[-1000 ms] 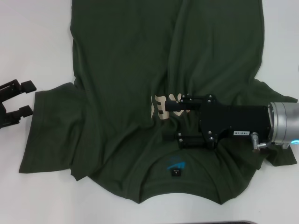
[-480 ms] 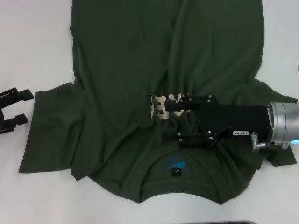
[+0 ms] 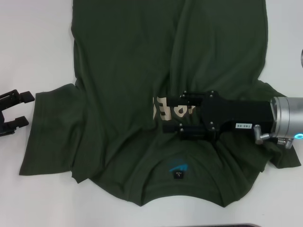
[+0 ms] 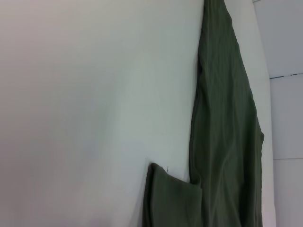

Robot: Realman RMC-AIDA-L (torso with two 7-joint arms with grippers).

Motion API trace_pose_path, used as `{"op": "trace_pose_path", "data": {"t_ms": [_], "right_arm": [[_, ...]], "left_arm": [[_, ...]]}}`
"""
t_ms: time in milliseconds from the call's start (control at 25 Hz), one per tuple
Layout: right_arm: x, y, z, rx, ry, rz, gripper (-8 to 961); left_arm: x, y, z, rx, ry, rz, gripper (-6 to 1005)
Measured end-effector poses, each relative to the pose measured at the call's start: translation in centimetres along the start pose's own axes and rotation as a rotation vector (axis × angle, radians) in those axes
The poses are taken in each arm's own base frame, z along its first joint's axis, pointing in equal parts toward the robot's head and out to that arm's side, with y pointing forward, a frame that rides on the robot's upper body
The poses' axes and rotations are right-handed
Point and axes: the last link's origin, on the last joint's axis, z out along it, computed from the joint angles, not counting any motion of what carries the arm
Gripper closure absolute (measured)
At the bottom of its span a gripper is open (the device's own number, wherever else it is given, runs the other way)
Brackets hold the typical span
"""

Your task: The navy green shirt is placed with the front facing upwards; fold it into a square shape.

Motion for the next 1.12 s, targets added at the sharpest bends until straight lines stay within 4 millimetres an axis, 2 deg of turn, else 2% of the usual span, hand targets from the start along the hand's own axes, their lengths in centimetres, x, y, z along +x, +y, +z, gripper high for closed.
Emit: {"op": "trace_pose_path", "data": {"t_ms": [1120], "right_arm": [[-0.3, -0.1, 0.3, -0.010, 0.009, 0.003, 219]], "left_arm": [[-0.5, -0.3, 1.5, 0.041, -0.036, 0.006, 214]]}}
